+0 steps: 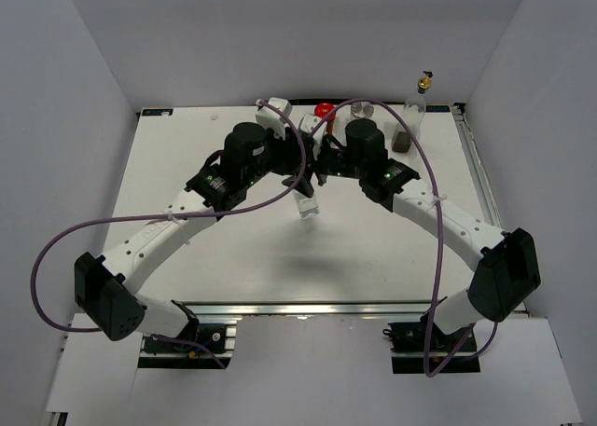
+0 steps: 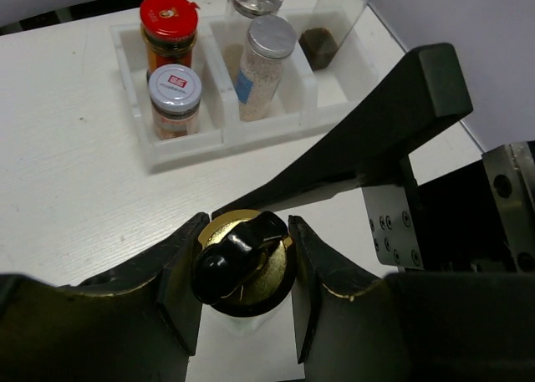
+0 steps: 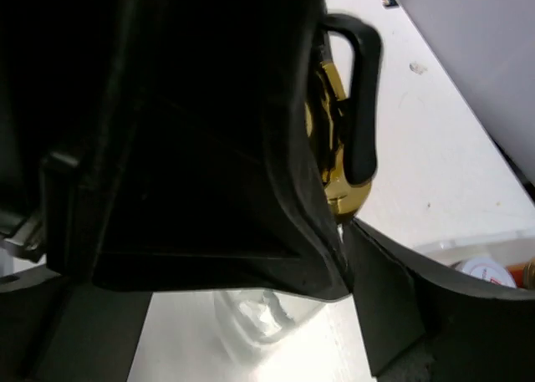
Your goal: Organize the condiment bottles
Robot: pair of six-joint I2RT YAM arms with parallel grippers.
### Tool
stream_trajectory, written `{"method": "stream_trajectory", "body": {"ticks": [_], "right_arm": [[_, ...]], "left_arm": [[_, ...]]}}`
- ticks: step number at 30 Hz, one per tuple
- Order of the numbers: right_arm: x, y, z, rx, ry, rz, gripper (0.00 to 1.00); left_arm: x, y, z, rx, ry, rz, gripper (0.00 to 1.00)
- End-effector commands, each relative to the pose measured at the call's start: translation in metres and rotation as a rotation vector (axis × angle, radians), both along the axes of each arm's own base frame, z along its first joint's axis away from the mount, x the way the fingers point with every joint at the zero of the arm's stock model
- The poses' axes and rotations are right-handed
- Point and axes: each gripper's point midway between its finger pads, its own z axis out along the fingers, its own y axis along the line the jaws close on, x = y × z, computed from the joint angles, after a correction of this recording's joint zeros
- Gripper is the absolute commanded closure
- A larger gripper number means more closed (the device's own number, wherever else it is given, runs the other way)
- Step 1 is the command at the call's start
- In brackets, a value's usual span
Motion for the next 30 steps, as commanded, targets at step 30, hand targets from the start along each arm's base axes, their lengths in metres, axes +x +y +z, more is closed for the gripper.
{"method": "stream_trajectory", "body": {"ticks": [30], "right_arm": [[0.020,0.005,-0.035,0.064,0.042,-0.047,0.11]], "left_arm": [[-0.032,-0.007,0.068,-0.152,-0.137,-0.061,1.00]]}}
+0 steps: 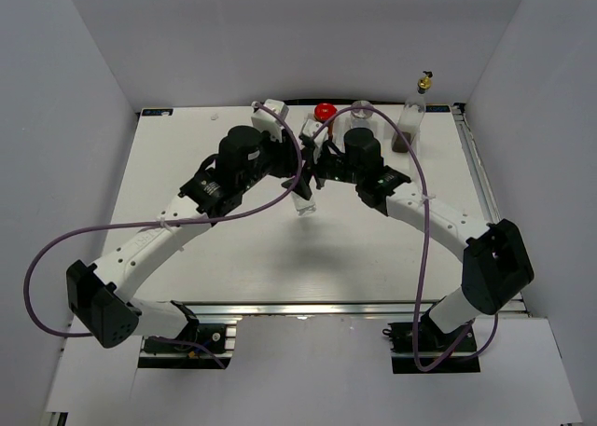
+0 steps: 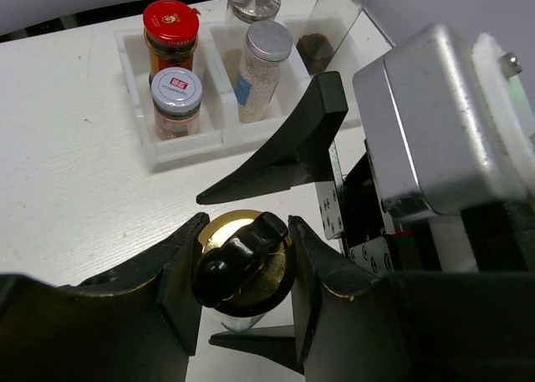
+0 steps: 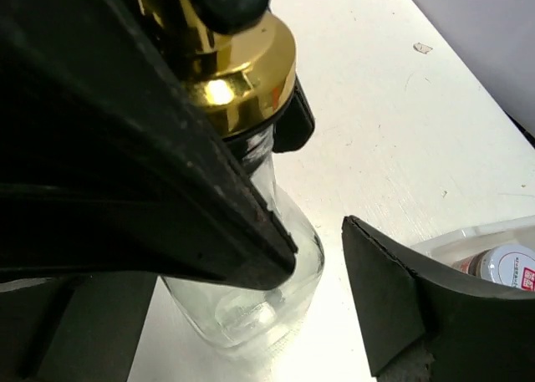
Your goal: Organize the condiment bottles
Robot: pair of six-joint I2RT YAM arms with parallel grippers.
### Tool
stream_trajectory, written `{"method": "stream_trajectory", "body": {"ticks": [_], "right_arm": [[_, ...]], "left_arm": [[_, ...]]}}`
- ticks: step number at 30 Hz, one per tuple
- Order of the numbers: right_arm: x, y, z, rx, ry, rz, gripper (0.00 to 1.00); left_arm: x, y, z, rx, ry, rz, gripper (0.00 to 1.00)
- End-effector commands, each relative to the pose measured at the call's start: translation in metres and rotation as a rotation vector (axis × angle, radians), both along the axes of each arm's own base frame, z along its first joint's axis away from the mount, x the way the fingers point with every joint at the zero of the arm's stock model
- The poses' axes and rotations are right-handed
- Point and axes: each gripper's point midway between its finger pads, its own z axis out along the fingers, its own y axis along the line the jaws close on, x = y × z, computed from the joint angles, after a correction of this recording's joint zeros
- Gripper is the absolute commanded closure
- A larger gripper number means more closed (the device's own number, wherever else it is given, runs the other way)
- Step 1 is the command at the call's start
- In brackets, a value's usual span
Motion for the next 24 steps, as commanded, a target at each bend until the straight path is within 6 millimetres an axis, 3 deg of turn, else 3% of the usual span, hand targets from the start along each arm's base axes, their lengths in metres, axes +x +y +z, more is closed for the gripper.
{"method": "stream_trajectory", "body": {"ticks": [1,4,5,8,10,11,12,13,15,17,24], "right_arm": [[0.002,-0.001,0.001,0.026,-0.007,0.002,0.11],[-0.006,-0.001,0.005,0.040,-0.013,0.044,0.22],[-0.009,0.000,0.004,0.042,-0.008,0.064,0.39],[-0.015,0.001,0.007,0.053,-0.003,0.094,0.70],[-0.016,0.000,0.007,0.056,-0.001,0.105,0.79],[-0.016,0.000,0.009,0.059,-0.001,0.103,0.84],[-0.015,-0.001,0.009,0.063,-0.004,0.098,0.87],[-0.014,-0.002,0.012,0.073,-0.002,0.088,0.91],[-0.010,-0.007,0.013,0.091,-0.002,0.044,0.94],[-0.001,-0.012,0.026,0.134,-0.030,-0.026,1.00],[0.037,-0.051,0.041,0.162,-0.062,-0.267,1.00]], "left_arm": [[-0.020,-0.007,0.063,-0.153,-0.121,-0.057,1.00],[-0.020,-0.008,0.064,-0.156,-0.124,-0.063,1.00],[-0.020,-0.008,0.066,-0.159,-0.128,-0.064,1.00],[-0.021,-0.012,0.065,-0.158,-0.124,-0.083,1.00],[-0.021,-0.013,0.063,-0.151,-0.118,-0.087,1.00],[-0.020,-0.014,0.063,-0.148,-0.114,-0.087,0.95],[-0.020,-0.014,0.063,-0.144,-0.111,-0.087,0.84],[-0.019,-0.014,0.062,-0.142,-0.109,-0.086,0.51],[-0.019,-0.015,0.060,-0.141,-0.104,-0.087,0.02],[-0.018,-0.013,0.059,-0.140,-0.098,-0.069,0.02],[-0.016,-0.005,0.056,-0.134,-0.090,-0.030,0.02]]}}
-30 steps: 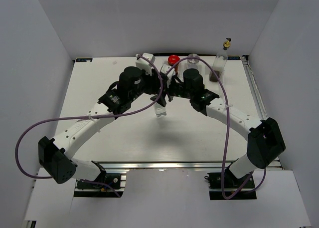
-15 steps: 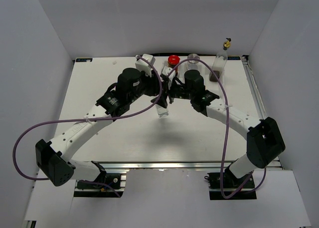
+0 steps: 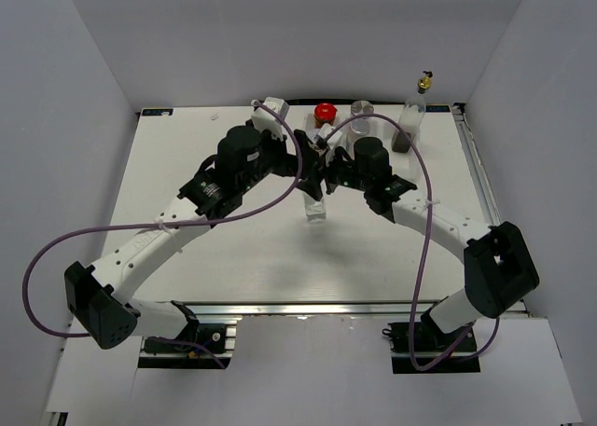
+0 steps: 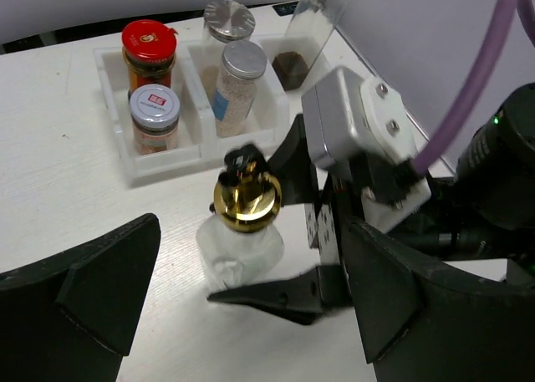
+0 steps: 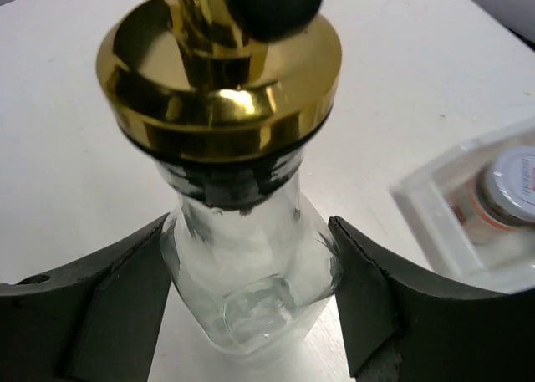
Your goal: Organize the condiment bottles
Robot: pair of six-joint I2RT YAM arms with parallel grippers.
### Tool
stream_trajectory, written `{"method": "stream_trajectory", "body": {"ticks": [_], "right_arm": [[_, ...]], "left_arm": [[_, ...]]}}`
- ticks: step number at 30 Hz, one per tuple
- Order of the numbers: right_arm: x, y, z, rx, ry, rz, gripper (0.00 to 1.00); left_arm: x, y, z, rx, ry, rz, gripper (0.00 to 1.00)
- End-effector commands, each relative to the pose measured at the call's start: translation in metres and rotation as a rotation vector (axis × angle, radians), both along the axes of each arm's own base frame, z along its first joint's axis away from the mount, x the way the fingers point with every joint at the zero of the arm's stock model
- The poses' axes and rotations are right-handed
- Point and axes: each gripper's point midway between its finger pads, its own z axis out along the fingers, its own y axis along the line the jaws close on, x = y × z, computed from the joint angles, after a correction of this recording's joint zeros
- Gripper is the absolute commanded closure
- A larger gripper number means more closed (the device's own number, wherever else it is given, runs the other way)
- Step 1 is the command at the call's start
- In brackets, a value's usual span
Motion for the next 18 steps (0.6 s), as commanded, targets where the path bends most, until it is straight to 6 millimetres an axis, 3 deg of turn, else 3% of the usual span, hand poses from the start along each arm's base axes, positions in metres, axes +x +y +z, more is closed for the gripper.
{"method": "stream_trajectory", "body": {"ticks": [1,7,10,16,18], "right_arm": [[0.030,-0.027,0.078,0.135,-0.200,-0.174,1.00],[0.062,-0.094,0.111,0.156,-0.274,-0.405,1.00],[0.080,-0.139,0.124,0.160,-0.311,-0.577,1.00],[0.104,-0.218,0.146,0.142,-0.383,-0.867,1.00],[0.112,-0.237,0.151,0.155,-0.384,-0.932,1.00]], "left_arm": [[-0.010,0.003,0.041,-0.082,-0.069,-0.008,0.02],[-0.002,0.032,0.030,-0.083,-0.060,0.156,0.02],[0.005,0.053,0.014,-0.081,-0.051,0.280,0.02],[0.030,0.108,-0.040,-0.043,0.025,0.547,0.02],[0.046,0.139,-0.056,-0.077,0.063,0.626,0.02]]}}
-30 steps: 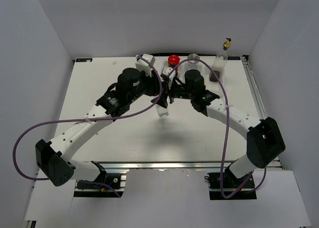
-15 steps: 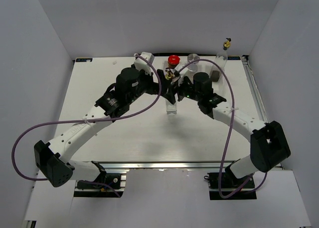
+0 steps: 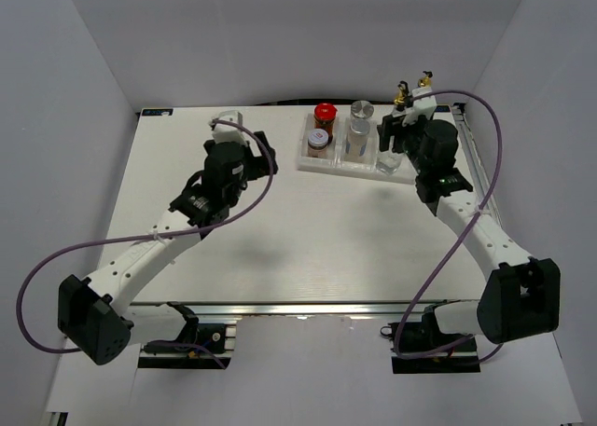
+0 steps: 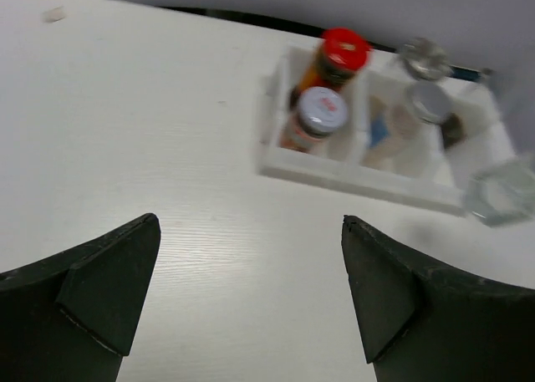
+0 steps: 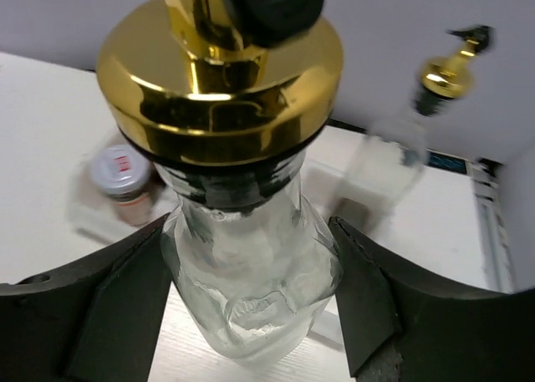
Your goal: Organize the condiment bottles
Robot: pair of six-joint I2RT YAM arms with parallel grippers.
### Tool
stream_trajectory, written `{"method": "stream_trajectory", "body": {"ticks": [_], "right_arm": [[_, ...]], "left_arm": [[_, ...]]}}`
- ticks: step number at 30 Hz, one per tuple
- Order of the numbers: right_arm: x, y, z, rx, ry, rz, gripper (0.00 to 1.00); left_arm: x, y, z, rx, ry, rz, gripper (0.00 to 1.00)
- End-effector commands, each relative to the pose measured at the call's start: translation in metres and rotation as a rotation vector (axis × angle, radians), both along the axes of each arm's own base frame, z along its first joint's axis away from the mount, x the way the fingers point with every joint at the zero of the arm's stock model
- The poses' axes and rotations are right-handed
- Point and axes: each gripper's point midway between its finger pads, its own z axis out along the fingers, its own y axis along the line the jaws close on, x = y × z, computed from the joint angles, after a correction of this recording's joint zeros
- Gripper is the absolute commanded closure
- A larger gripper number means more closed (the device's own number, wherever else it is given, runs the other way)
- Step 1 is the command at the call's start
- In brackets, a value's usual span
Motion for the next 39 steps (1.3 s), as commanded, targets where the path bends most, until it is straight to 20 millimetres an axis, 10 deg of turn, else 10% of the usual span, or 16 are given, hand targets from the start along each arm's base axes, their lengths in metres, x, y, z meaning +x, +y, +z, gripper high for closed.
{"method": "stream_trajectory", "body": {"ticks": [1,5,13,29,32,39], "right_arm": [[0.014,-0.038,0.072,0.060,-0.215,-0.175,1.00],[0.031,-0.049,0.081,0.065,-0.257,-0.237,1.00],[0.081,-0.070,0.064,0.092,-0.261,-0.397,1.00],[0.124,-0.079,0.002,0.133,-0.209,-0.489,0.99],[0.122,-0.082,-0.010,0.136,-0.188,-0.506,0.91],[0.118,-0.089,-0.035,0.151,-0.109,-0.561,0.26]], "left_arm": [[0.023,0.054,-0.018,-0.071,0.026,0.196,0.02],[0.035,0.114,-0.035,-0.093,0.036,0.393,0.02],[0.037,0.163,-0.058,-0.088,0.075,0.529,0.02],[0.043,0.188,-0.086,-0.021,0.139,0.590,0.02],[0.044,0.189,-0.087,-0.016,0.144,0.594,0.02],[0.042,0.188,-0.085,-0.017,0.143,0.580,0.02]]}}
